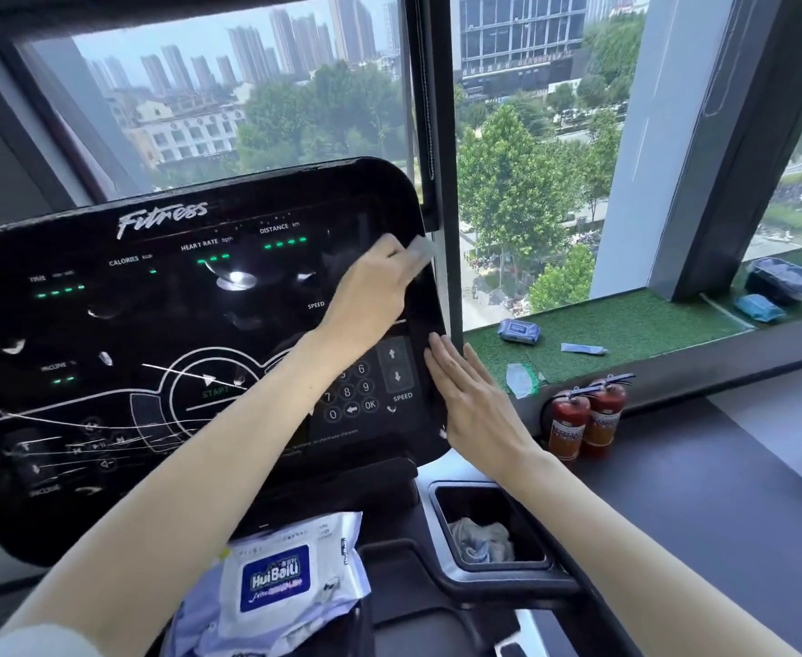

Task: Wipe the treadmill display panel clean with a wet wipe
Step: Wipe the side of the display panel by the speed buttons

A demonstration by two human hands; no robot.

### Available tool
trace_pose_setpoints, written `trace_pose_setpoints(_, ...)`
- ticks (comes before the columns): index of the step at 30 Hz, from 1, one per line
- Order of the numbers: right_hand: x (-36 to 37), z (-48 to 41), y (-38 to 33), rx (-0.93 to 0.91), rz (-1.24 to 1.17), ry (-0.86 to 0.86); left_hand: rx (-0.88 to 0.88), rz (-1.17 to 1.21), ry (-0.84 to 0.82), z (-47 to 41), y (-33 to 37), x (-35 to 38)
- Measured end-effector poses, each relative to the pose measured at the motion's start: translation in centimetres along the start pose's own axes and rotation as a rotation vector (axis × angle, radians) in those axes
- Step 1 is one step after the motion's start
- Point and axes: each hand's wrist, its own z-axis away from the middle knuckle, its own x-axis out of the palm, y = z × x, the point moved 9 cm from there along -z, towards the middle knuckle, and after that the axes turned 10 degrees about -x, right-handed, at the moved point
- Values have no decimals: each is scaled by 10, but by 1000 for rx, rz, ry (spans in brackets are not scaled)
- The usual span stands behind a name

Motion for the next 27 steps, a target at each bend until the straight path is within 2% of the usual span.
trace_pose_setpoints(1, 0, 0, 0, 4, -1, 1, -10, -4, 28, 0, 0, -2)
trace_pose_setpoints(2, 0, 0, 0, 6, -3, 8, 44, -62, -15, 5, 9, 6)
trace_pose_setpoints(5, -3, 6, 1, 16, -45, 43, 302, -206, -271, 47, 47, 40)
trace_pose_setpoints(6, -5, 11, 2, 24, -56, 63, 324, -230, -267, 50, 46, 40)
trace_pose_setpoints(9, -5, 29, 2, 52, -54, 85, 48, -141, -48, 19, 15, 11)
trace_pose_setpoints(10, -2, 34, 0, 49, -48, 78, -19, -115, -24, 16, 9, 8)
trace_pose_setpoints(11, 1, 37, -3, 41, -44, 63, -15, -118, -59, 18, 11, 12)
trace_pose_setpoints(14, 9, 43, -11, 7, -24, 18, 278, -206, -272, 53, 45, 49)
trace_pose_setpoints(15, 11, 44, -11, 10, -19, 5, 316, -232, -301, 59, 45, 53)
trace_pose_setpoints(17, 15, 46, -9, 33, -13, -17, 181, -216, -230, 41, 28, 44)
trace_pose_setpoints(19, 18, 47, -8, 46, -6, -32, 1, -141, -57, 25, 12, 22)
trace_pose_setpoints(20, 19, 47, -8, 44, -2, -41, -23, -135, -34, 25, 13, 19)
trace_pose_setpoints(24, 21, 46, -8, 40, 7, -58, 287, -229, -323, 69, 50, 63)
trace_pose_setpoints(25, 21, 46, -8, 41, 4, -53, 271, -238, -313, 68, 48, 61)
trace_pose_setpoints(27, 22, 47, -9, 43, -1, -43, 117, -231, -170, 44, 29, 41)
